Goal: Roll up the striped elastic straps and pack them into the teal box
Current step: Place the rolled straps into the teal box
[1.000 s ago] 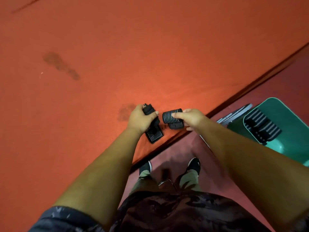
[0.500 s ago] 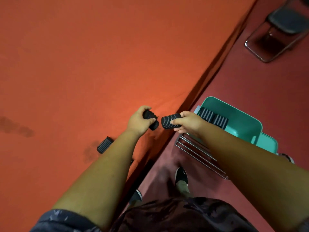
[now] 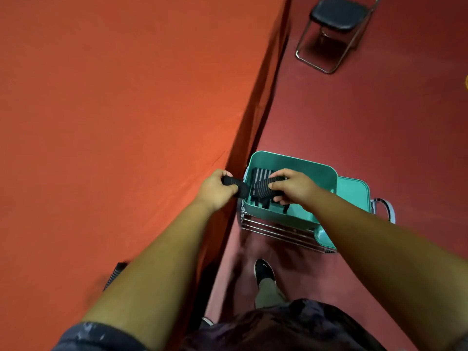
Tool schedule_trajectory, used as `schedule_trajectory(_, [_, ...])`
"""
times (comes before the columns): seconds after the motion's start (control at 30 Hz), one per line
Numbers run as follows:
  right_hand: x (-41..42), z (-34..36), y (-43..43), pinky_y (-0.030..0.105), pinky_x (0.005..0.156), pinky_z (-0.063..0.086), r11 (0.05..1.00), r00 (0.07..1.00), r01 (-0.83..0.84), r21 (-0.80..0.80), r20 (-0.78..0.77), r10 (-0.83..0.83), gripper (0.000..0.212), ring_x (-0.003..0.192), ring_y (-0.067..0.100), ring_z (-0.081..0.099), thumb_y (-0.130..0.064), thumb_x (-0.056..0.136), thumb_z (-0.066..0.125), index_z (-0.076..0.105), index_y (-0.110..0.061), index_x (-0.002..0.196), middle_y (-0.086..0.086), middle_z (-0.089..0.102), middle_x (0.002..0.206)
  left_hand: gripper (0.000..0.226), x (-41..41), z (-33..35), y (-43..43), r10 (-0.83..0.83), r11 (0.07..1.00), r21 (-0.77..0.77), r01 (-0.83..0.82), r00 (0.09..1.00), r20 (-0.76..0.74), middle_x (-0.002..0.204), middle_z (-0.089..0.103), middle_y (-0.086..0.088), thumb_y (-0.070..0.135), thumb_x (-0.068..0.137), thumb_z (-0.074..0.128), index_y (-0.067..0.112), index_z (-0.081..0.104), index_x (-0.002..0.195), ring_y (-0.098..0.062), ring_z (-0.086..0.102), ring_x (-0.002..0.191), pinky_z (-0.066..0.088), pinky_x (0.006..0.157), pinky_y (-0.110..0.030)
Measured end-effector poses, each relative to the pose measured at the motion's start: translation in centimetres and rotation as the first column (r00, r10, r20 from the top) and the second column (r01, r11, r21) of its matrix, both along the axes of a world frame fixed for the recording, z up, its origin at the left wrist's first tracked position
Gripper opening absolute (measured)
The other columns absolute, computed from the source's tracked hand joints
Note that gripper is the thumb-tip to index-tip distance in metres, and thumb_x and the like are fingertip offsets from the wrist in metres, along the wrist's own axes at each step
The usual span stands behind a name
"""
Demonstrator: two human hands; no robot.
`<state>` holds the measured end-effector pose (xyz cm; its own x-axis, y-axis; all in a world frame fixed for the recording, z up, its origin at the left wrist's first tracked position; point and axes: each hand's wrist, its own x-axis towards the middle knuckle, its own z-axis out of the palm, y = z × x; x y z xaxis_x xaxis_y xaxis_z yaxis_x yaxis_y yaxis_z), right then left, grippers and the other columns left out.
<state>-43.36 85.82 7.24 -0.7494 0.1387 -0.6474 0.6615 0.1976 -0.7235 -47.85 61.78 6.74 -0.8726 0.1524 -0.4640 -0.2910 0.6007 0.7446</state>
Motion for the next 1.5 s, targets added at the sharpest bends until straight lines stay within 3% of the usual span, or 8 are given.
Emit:
schedule_trajectory(0.27, [1.0, -1.7, 6.5, 0.043, 0.080, 0.064, 0.995, 0.994, 0.100, 0.018, 0.039, -0.101, 0.035, 0.071, 0.024, 0.072, -0.003, 0.094, 0.078, 0.064, -0.014, 0.124, 0.018, 0.075, 0.106, 0.031, -2.0, -1.1, 7.1, -0.130, 0.991, -0.002, 0.130, 0.991, 0.032, 0.092, 0.073, 0.003, 0.021, 0.073, 0.073, 0.028, 0.064, 0.102, -0.025, 0.073, 0.085, 0.063, 0.090, -0.044])
schedule_trajectory(0.4, [1.5, -2.3, 9.1, 0.042, 0.077, 0.064, 0.989, 0.989, 0.144, 0.032, 0.042, -0.145, 0.033, 0.070, 0.023, 0.073, 0.000, 0.092, 0.077, 0.067, -0.016, 0.119, 0.017, 0.075, 0.104, 0.030, -2.6, -1.4, 10.4, -0.201, 0.978, -0.058, 0.202, 0.979, 0.019, 0.098, 0.074, 0.000, 0.007, 0.088, 0.075, 0.021, 0.067, 0.113, -0.020, 0.071, 0.088, 0.056, 0.080, -0.028])
schedule_trajectory(0.63, [1.8, -2.8, 11.9, 0.049, 0.078, 0.065, 0.972, 0.969, 0.234, 0.031, 0.070, -0.236, 0.026, 0.066, 0.026, 0.070, 0.000, 0.098, 0.066, 0.065, -0.011, 0.121, 0.021, 0.072, 0.107, 0.030, -3.5, -3.4, 15.5, -0.255, 0.964, -0.081, 0.255, 0.967, 0.011, 0.097, 0.075, 0.003, 0.016, 0.087, 0.086, 0.023, 0.068, 0.111, -0.021, 0.072, 0.088, 0.059, 0.083, -0.032])
schedule_trajectory(0.87, [1.4, -5.8, 14.3, 0.039, 0.069, 0.067, 0.954, 0.987, 0.158, 0.255, -0.023, -0.157, 0.035, 0.065, 0.023, 0.077, -0.005, 0.091, 0.076, 0.067, -0.024, 0.120, 0.007, 0.071, 0.105, 0.032, -4.0, -6.9, 20.8, -0.299, 0.952, -0.073, 0.298, 0.954, 0.004, 0.098, 0.074, 0.003, 0.013, 0.087, 0.088, 0.025, 0.066, 0.107, -0.017, 0.070, 0.090, 0.053, 0.079, -0.025])
schedule_trajectory(1.0, [0.2, -7.6, 15.7, 0.040, 0.086, 0.059, 0.875, 0.999, -0.047, 0.481, 0.003, 0.052, 0.039, 0.097, 0.026, 0.070, -0.015, 0.091, 0.074, 0.065, -0.025, 0.128, 0.006, 0.073, 0.112, 0.032, -4.6, -9.6, 23.7, -0.343, 0.930, -0.125, 0.345, 0.939, 0.042, 0.106, 0.075, -0.006, 0.010, 0.085, 0.080, 0.025, 0.068, 0.111, -0.023, 0.073, 0.094, 0.061, 0.085, -0.039])
schedule_trajectory(1.17, [-1.0, -11.4, 16.2, 0.040, 0.095, 0.050, 0.842, 0.990, -0.143, 0.521, 0.074, 0.123, 0.047, 0.118, 0.036, 0.062, -0.018, 0.096, 0.070, 0.061, -0.019, 0.142, 0.017, 0.063, 0.128, 0.042, -5.1, -13.5, 26.3, -0.363, 0.910, -0.195, 0.366, 0.930, 0.049, 0.125, 0.068, -0.011, 0.016, 0.086, 0.080, 0.021, 0.070, 0.126, -0.029, 0.069, 0.110, 0.051, 0.090, -0.027])
schedule_trajectory(1.37, [-2.0, -15.6, 15.1, 0.039, 0.088, 0.047, 0.822, 0.982, -0.182, 0.539, 0.134, 0.130, 0.031, 0.113, 0.042, 0.062, -0.013, 0.100, 0.063, 0.059, -0.012, 0.131, 0.020, 0.059, 0.125, 0.033, -5.6, -17.3, 26.7, -0.334, 0.918, -0.206, 0.340, 0.940, 0.062, 0.112, 0.075, -0.003, 0.012, 0.084, 0.086, 0.024, 0.070, 0.110, -0.023, 0.069, 0.104, 0.052, 0.088, -0.028])
schedule_trajectory(1.5, [-3.9, -18.0, 14.6, 0.040, 0.096, 0.051, 0.845, 0.981, -0.164, 0.510, 0.171, 0.087, 0.030, 0.115, 0.042, 0.063, -0.009, 0.099, 0.060, 0.060, -0.011, 0.129, 0.021, 0.059, 0.127, 0.032, -5.9, -19.0, 26.6, -0.305, 0.931, -0.193, 0.310, 0.951, 0.057, 0.112, 0.073, -0.003, 0.010, 0.085, 0.085, 0.022, 0.066, 0.108, -0.021, 0.067, 0.101, 0.051, 0.088, -0.028])
